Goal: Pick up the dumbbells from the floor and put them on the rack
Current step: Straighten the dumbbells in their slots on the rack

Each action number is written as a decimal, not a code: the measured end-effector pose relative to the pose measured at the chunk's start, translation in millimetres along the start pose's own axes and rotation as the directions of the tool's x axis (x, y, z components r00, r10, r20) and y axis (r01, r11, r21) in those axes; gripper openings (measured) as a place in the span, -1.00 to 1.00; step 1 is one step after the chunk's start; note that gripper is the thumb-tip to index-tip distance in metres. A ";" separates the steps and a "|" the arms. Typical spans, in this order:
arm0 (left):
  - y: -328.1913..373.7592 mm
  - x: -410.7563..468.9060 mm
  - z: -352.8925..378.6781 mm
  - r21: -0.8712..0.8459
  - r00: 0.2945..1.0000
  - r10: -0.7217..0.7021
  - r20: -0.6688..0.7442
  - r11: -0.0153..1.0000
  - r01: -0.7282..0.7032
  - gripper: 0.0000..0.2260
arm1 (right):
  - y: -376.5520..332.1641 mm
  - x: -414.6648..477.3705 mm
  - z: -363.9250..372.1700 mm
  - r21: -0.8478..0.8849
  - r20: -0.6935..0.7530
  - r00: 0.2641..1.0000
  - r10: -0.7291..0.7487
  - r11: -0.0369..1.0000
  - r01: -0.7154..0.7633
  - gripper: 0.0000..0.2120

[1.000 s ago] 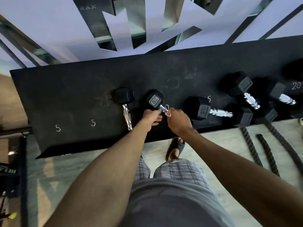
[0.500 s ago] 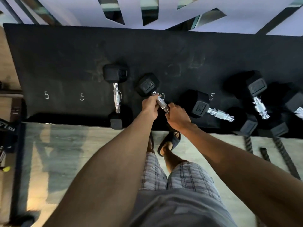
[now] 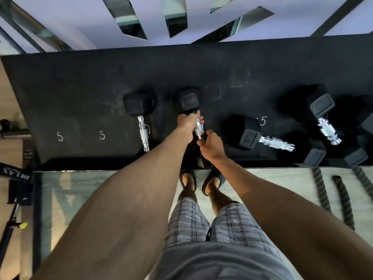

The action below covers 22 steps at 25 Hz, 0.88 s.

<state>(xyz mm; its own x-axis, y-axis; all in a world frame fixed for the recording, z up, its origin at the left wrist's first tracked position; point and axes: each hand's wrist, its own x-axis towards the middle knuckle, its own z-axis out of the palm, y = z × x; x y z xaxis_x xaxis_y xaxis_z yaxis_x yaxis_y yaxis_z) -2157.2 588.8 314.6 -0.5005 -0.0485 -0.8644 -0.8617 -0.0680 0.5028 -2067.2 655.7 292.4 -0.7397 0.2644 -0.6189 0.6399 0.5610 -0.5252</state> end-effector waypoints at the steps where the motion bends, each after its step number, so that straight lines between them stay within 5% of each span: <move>1: 7.6 -0.5 1.5 0.092 1.000 0.017 0.019 0.996 -0.018 -0.87 | -6.3 0.0 0.3 0.070 0.003 1.000 0.031 0.997 -0.031 -0.76; 5: 21.0 -1.3 10.8 0.291 0.995 0.035 0.093 0.955 -0.060 -0.92 | -17.5 6.6 1.0 0.159 0.015 0.994 0.106 0.982 -0.107 -0.75; 17: 0.4 10.3 -1.3 0.338 0.997 -0.005 0.071 0.941 -0.019 -0.88 | -4.6 1.6 9.3 0.118 0.117 0.986 0.121 0.984 -0.134 -0.71; 22: 3.1 -7.9 8.5 0.702 0.997 0.024 -0.078 0.711 0.038 -0.54 | 1.2 -15.8 -39.3 0.138 0.043 0.998 0.043 0.989 -0.049 -0.73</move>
<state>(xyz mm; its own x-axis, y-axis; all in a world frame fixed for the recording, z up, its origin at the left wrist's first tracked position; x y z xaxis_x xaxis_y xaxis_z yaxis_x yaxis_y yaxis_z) -2156.5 597.5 322.9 -0.5129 -0.1281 -0.8488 -0.6900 0.6498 0.3189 -2063.0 683.0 324.5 -0.7019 0.2546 -0.6653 0.6977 0.4342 -0.5699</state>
